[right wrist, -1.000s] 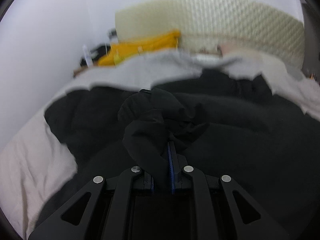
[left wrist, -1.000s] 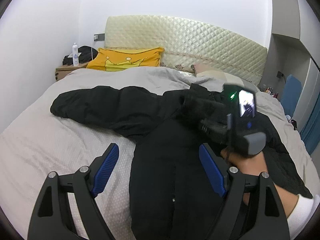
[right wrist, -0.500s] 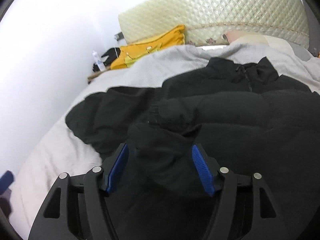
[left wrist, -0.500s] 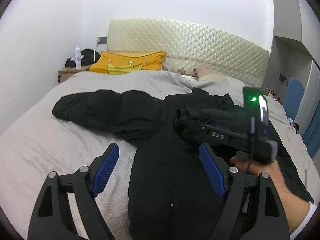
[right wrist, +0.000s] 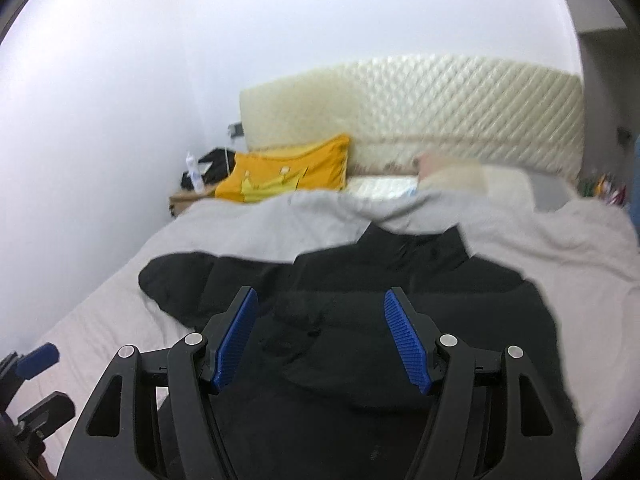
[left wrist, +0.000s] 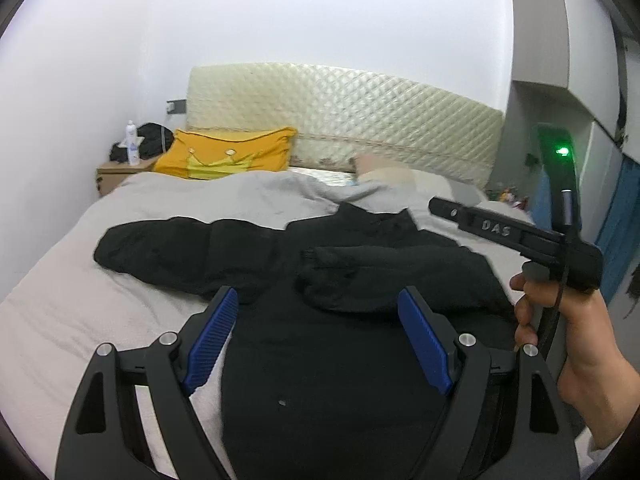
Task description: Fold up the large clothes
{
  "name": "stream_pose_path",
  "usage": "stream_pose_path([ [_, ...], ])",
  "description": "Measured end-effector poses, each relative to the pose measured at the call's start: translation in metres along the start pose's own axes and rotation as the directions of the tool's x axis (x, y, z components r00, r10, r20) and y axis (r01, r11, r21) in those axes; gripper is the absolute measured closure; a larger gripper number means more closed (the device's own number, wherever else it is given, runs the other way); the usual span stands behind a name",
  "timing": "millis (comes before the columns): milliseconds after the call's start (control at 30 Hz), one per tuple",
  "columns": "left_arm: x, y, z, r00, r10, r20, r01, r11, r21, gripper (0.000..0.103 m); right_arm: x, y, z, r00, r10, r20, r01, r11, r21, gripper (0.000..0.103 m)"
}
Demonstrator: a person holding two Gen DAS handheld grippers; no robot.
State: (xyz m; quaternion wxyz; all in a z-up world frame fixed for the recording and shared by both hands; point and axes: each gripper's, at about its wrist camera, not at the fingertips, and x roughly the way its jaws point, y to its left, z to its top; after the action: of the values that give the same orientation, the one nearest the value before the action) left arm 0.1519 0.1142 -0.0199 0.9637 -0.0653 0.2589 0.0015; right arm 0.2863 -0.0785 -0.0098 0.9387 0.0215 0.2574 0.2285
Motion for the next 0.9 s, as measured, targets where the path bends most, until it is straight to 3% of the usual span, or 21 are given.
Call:
stream_pose_path([
  [233,-0.024,-0.009,0.011,0.999,-0.038,0.0,0.038,0.999,-0.028,0.021,-0.073,-0.012,0.007,0.996,-0.044,0.075,0.045,0.999,-0.019,0.038],
  [433,-0.041,-0.025,0.006,0.998,-0.054,0.041,0.055,0.998,-0.02,0.021,-0.123,-0.021,-0.013,0.982,-0.103,0.158,0.113,0.992,-0.054,0.038],
  [667,-0.047,-0.043,-0.006,0.993,-0.094,0.067,0.094,0.996,0.011,0.021,-0.158,-0.039,-0.044,0.98,-0.107,0.167,0.108,0.994,0.002,0.038],
  [900,-0.028,-0.051,-0.023,0.996,-0.086,0.014,0.086,0.996,0.031,0.021,-0.17,-0.049,-0.093,0.989,-0.098,0.111,0.095,0.995,0.037,0.038],
])
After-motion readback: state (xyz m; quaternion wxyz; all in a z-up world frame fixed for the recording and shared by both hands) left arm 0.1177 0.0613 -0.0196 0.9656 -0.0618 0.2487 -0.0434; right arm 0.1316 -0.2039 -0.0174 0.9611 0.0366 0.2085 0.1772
